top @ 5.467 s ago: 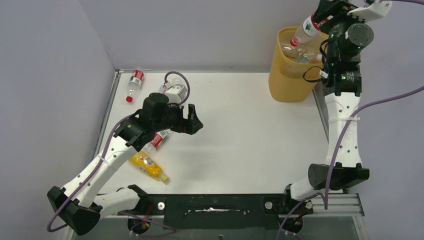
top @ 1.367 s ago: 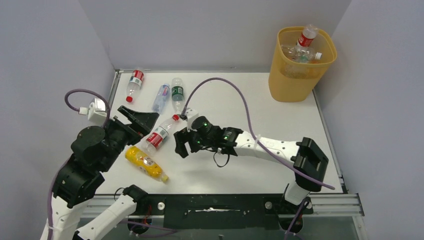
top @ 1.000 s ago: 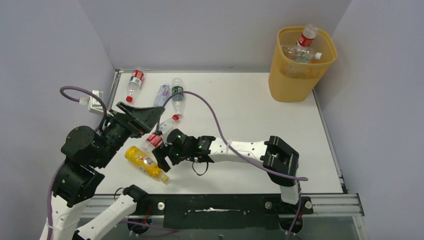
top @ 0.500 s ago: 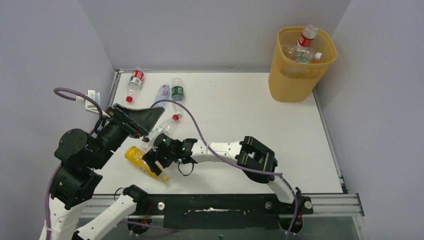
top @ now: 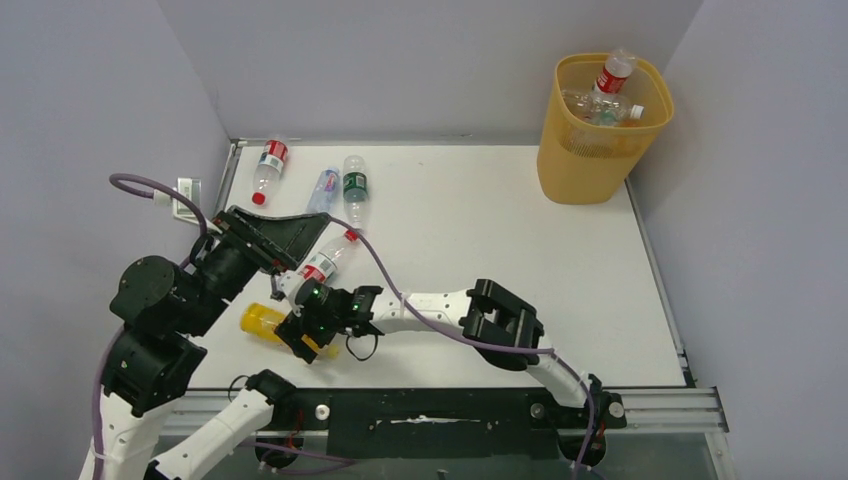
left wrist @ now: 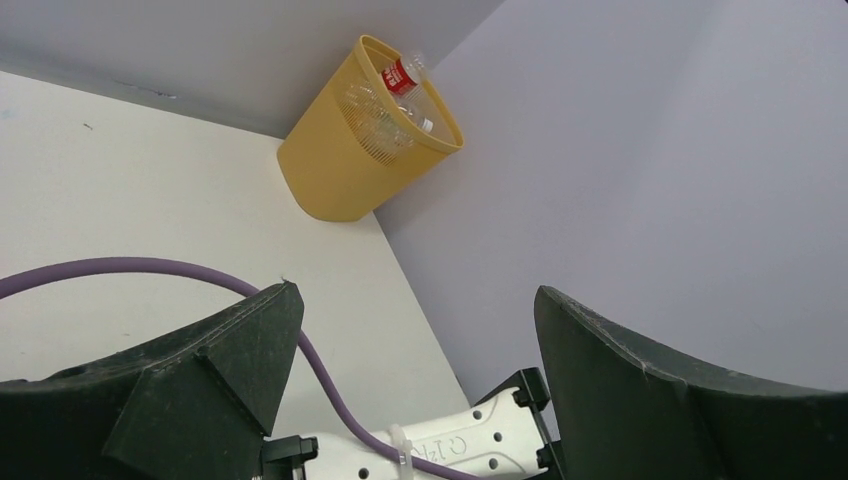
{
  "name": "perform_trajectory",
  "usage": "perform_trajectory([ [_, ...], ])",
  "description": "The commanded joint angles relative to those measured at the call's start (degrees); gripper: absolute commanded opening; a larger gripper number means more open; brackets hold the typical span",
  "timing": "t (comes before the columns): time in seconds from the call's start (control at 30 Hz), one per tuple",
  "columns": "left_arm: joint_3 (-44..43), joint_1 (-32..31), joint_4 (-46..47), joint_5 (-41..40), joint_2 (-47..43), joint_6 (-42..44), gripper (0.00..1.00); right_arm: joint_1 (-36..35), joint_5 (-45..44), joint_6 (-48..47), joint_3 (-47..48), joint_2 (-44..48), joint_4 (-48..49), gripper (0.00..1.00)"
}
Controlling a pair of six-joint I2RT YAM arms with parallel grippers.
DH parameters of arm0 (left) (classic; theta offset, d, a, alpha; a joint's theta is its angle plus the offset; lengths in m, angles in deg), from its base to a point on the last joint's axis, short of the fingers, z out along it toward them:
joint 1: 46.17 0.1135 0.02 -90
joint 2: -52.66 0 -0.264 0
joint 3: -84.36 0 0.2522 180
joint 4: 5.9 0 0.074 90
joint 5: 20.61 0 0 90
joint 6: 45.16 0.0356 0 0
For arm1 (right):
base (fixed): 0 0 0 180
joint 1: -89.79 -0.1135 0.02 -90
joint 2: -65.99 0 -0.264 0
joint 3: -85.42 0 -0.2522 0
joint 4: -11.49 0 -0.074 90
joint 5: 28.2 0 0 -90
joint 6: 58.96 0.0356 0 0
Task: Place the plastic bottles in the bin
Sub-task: Pick up the plastic bottle at the center of the board.
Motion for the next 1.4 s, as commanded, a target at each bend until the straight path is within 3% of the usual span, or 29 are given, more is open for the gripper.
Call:
perform_trajectory([
  [0.0, 0.02, 0.35, 4.52, 1.27, 0.95, 0.87, 0.88, -0.96, -1.39, -2.23, 2.87, -1.06, -0.72, 0.85],
  [0.27, 0.59, 0.36, 5.04, 1.44, 1.4, 0.8, 0.88, -1.55, -2.68, -3.66, 4.23, -3.22, -2.48, 0.82],
  [0.5, 0.86, 0.33, 5.67, 1.89, 2.16, 0.7, 0.88, -1.56, -2.55, -4.84, 3.39, -2.06, -2.41, 0.34],
  [0.57, 0.9, 0.33, 6.1, 1.95, 2.35, 0.7, 0.88, -1.56, -2.64, -5.22, 2.14, -0.79, -2.03, 0.27],
  [0.7, 0.92, 0.34, 7.33, 2.14, 2.91, 0.69, 0.88, -1.56, -3.45, -5.86, -1.18, 3.38, -1.69, 0.22],
  [1.13, 0.64, 0.28, 8.43, 3.09, 3.69, 1.13, 0.88, -1.15, -13.33, -3.77, -17.08, 23.42, -3.48, 0.21],
  [1.37, 1.05, 0.25, 9.72, 3.48, 4.65, 1.53, 0.88, 5.64, -19.08, -0.85, -24.32, 36.76, -6.92, 0.2],
])
